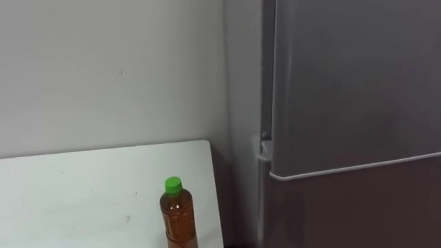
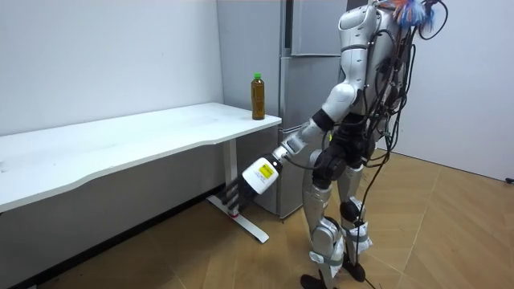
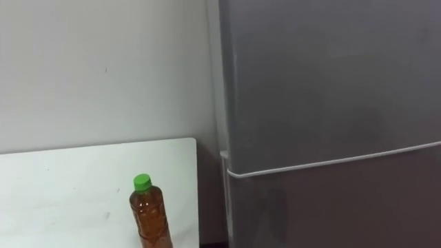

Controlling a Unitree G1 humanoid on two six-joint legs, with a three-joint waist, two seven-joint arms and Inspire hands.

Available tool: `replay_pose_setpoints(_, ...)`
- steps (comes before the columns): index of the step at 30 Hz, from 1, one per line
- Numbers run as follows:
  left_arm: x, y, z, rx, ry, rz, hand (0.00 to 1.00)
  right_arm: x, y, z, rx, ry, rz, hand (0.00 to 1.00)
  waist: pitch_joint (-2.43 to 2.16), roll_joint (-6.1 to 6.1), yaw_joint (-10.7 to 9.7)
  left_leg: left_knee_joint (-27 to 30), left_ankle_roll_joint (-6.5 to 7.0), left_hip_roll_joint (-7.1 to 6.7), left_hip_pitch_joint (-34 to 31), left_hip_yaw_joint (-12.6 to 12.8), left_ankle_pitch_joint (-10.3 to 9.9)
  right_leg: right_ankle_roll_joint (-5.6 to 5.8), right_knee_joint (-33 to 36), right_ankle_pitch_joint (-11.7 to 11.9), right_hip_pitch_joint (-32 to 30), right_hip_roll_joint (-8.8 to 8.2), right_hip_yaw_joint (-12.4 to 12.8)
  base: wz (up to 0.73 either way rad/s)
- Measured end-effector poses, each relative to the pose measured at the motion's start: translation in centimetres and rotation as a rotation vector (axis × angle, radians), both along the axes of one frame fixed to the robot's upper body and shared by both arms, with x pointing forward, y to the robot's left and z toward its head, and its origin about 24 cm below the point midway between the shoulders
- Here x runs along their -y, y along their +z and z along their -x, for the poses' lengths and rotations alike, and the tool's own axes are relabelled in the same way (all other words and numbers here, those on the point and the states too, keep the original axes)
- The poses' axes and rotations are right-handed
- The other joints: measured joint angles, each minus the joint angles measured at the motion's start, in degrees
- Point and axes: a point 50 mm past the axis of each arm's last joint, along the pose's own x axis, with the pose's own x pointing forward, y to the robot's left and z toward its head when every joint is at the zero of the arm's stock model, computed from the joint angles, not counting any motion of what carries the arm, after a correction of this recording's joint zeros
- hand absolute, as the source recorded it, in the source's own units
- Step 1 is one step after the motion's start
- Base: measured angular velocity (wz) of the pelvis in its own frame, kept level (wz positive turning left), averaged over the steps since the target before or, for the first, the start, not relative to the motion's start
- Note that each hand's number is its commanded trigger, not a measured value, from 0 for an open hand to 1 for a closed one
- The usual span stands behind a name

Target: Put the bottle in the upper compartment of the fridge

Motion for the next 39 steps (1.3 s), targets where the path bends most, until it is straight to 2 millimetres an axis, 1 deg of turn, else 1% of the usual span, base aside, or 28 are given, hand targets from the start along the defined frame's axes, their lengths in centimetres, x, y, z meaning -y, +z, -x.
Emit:
replay_pose_setpoints(2,-0.2,1.0,-1.2,0.078,0.013,-0.035,0.00,0.1,0.0,-0.1,0.007,0.017,0.011,0.00,-0.05,-0.11,0.2,0.0,0.00,0.00,0.0,0.0,0.0,0.00,-0.1,0.0,-0.1,0.02,0.0,0.00)
replay_pose_setpoints(6,-0.5,2.1,-2.4,0.153,0.025,-0.074,0.00,0.1,0.1,0.0,0.007,0.040,0.025,0.00,-0.11,-0.18,0.3,0.0,-0.01,0.00,0.0,-0.1,0.0,0.00,-0.1,0.0,0.0,0.05,0.0,0.00)
replay_pose_setpoints(7,-0.5,2.8,-3.1,0.191,0.028,-0.091,0.00,0.1,0.1,-0.1,0.011,0.044,0.028,0.00,-0.20,-0.09,0.6,0.0,-0.01,0.02,0.0,-0.1,0.0,-0.01,-0.1,0.0,-0.1,0.06,0.0,0.00)
replay_pose_setpoints(8,-0.6,3.5,-3.9,0.233,0.031,-0.110,0.00,0.1,0.1,0.0,0.010,0.047,0.030,0.00,-0.11,-0.33,0.9,0.0,-0.01,0.03,0.0,-0.1,0.0,-0.01,-0.1,0.0,-0.1,0.06,0.0,0.00)
replay_pose_setpoints(9,-0.7,3.9,-4.3,0.256,0.034,-0.119,0.00,0.1,0.1,0.2,0.008,0.045,0.030,0.00,-0.18,-0.26,1.0,0.0,-0.01,0.03,0.0,-0.1,0.0,-0.01,-0.1,0.0,-0.1,0.06,0.0,0.00)
replay_pose_setpoints(11,-1.1,5.7,-5.4,0.344,0.049,-0.162,0.00,0.0,0.1,0.1,0.018,0.044,0.026,0.00,-0.19,-0.29,1.0,0.1,-0.01,0.02,0.0,-0.1,0.0,-0.01,-0.1,0.0,-0.1,0.04,0.0,0.00)
replay_pose_setpoints(12,-1.3,6.8,-6.0,0.397,0.052,-0.183,0.00,-0.1,0.1,0.1,0.021,0.036,0.023,0.00,-0.29,-0.20,1.0,0.1,-0.01,0.02,0.0,-0.2,0.0,-0.01,-0.1,0.0,0.0,0.04,-0.1,0.00)
replay_pose_setpoints(13,-1.4,7.4,-6.4,0.430,0.054,-0.192,0.00,-0.1,0.1,0.1,0.023,0.030,0.021,0.00,-0.29,-0.25,1.0,0.1,-0.01,0.02,0.0,-0.2,0.0,-0.01,-0.1,0.0,0.0,0.04,-0.1,0.00)
replay_pose_setpoints(14,-1.7,8.7,-6.9,0.494,0.059,-0.210,0.00,-0.1,0.1,0.2,0.024,0.027,0.017,0.00,-0.32,-0.23,1.0,0.1,-0.01,0.02,0.0,-0.2,0.0,-0.01,-0.1,0.0,0.1,0.04,0.0,0.00)
replay_pose_setpoints(15,-1.9,9.9,-7.4,0.545,0.061,-0.237,0.00,-0.1,0.1,0.3,0.022,0.025,0.016,0.00,-0.21,-0.40,0.9,0.1,-0.01,0.02,0.0,-0.2,0.0,-0.01,-0.1,0.0,0.1,0.04,0.0,0.00)
replay_pose_setpoints(17,-2.0,11.3,-8.3,0.607,0.051,-0.263,0.00,-0.1,0.1,0.4,0.019,0.023,0.015,0.00,-0.14,-0.26,0.8,0.1,-0.01,0.01,0.0,-0.2,0.0,-0.01,-0.1,0.0,0.2,0.04,0.1,0.00)
replay_pose_setpoints(18,-2.0,11.8,-8.6,0.630,0.048,-0.267,0.00,-0.1,0.1,0.4,0.019,0.022,0.015,0.00,-0.08,-0.19,0.8,0.1,-0.01,-0.01,0.0,-0.3,0.0,-0.01,-0.2,0.0,0.4,0.04,0.0,0.04)
replay_pose_setpoints(19,-1.8,12.6,-9.3,0.672,0.039,-0.272,0.00,-0.1,0.0,0.5,0.016,0.023,0.015,0.00,0.04,-0.41,0.8,0.1,0.00,-0.03,0.0,-0.4,0.0,0.00,-0.2,0.0,0.5,0.03,-0.1,0.05)
replay_pose_setpoints(20,-1.7,13.5,-9.8,0.716,0.030,-0.278,0.00,-0.2,0.0,0.3,0.019,0.024,0.014,0.00,0.00,-0.34,0.8,0.2,0.00,-0.03,-0.1,-0.5,0.0,-0.01,-0.3,0.0,0.5,0.04,-0.1,0.04)
replay_pose_setpoints(21,-1.6,13.9,-10.1,0.739,0.024,-0.280,0.00,-0.2,0.0,0.3,0.020,0.025,0.013,0.00,0.04,-0.39,0.8,0.2,0.00,-0.02,-0.1,-0.5,0.0,-0.01,-0.3,0.0,0.4,0.05,-0.1,0.03)
replay_pose_setpoints(23,-1.2,15.7,-11.1,0.824,0.003,-0.292,0.00,-0.4,0.0,0.2,0.020,0.033,0.012,0.00,-0.08,-0.22,0.6,0.3,-0.01,-0.01,-0.1,-0.7,0.0,-0.02,-0.2,0.0,0.2,0.07,-0.2,0.00)
replay_pose_setpoints(24,-1.1,16.1,-11.2,0.843,-0.002,-0.295,0.00,-0.4,0.0,0.2,0.020,0.032,0.012,0.00,-0.05,-0.29,0.6,0.3,0.00,-0.02,-0.1,-0.7,0.0,-0.02,-0.2,0.0,0.2,0.07,-0.1,0.00)
replay_pose_setpoints(25,-0.9,16.9,-11.5,0.878,-0.013,-0.302,0.00,-0.4,0.0,0.2,0.021,0.030,0.013,0.00,-0.11,-0.18,0.6,0.3,0.00,-0.02,-0.1,-0.6,0.0,-0.02,-0.2,0.0,0.2,0.07,-0.1,0.00)
replay_pose_setpoints(26,-0.6,17.7,-11.7,0.916,-0.025,-0.309,0.00,-0.5,0.0,0.1,0.024,0.027,0.016,0.00,-0.10,-0.18,0.2,0.3,0.00,-0.03,-0.1,-0.7,0.0,-0.02,-0.2,0.0,0.2,0.07,-0.2,0.00)
replay_pose_setpoints(27,-0.5,18.1,-11.8,0.936,-0.033,-0.312,0.00,-0.6,0.0,0.1,0.025,0.027,0.017,0.00,-0.07,-0.18,-0.1,0.3,0.00,-0.03,-0.1,-0.7,0.0,-0.02,-0.2,0.0,0.2,0.07,-0.1,0.00)
replay_pose_setpoints(29,-0.1,19.4,-12.1,0.996,-0.053,-0.320,0.00,-0.8,0.0,-0.3,0.032,0.030,0.016,0.00,0.07,-0.17,-0.7,0.3,0.00,-0.05,-0.2,-0.7,0.0,-0.02,-0.3,0.0,0.2,0.07,-0.1,0.00)
replay_pose_setpoints(32,0.3,20.7,-12.4,1.057,-0.087,-0.327,0.00,-0.8,0.0,-0.4,0.040,0.032,0.015,0.00,0.26,0.04,-1.4,0.3,0.00,-0.06,-0.2,-0.7,0.0,-0.01,-0.3,0.0,0.2,0.06,-0.1,0.00)
replay_pose_setpoints(34,0.5,21.0,-12.7,1.074,-0.106,-0.324,0.00,-0.9,0.0,-0.6,0.043,0.031,0.014,0.00,0.42,0.26,-2.1,0.3,0.00,-0.06,-0.1,-0.7,0.0,-0.01,-0.3,0.0,0.3,0.06,-0.1,0.00)
replay_pose_setpoints(36,1.1,21.3,-13.4,1.097,-0.139,-0.307,0.00,-0.9,0.0,-0.7,0.044,0.033,0.014,0.00,0.45,0.23,-2.4,0.3,0.00,-0.06,-0.1,-0.7,0.0,-0.01,-0.3,0.0,0.3,0.04,-0.1,0.00)
replay_pose_setpoints(38,2.2,21.8,-14.5,1.131,-0.214,-0.272,0.00,-1.0,0.0,-1.0,0.050,0.036,0.011,0.00,0.57,0.10,-2.8,0.3,0.00,-0.06,0.0,-0.7,0.0,-0.01,-0.3,0.0,0.4,0.03,-0.1,0.00)
replay_pose_setpoints(39,2.5,21.9,-14.7,1.138,-0.232,-0.264,0.00,-1.0,0.0,-1.1,0.050,0.035,0.010,0.00,0.57,0.10,-3.0,0.4,0.00,-0.06,0.0,-0.7,0.0,-0.01,-0.3,0.0,0.4,0.03,-0.2,0.00)
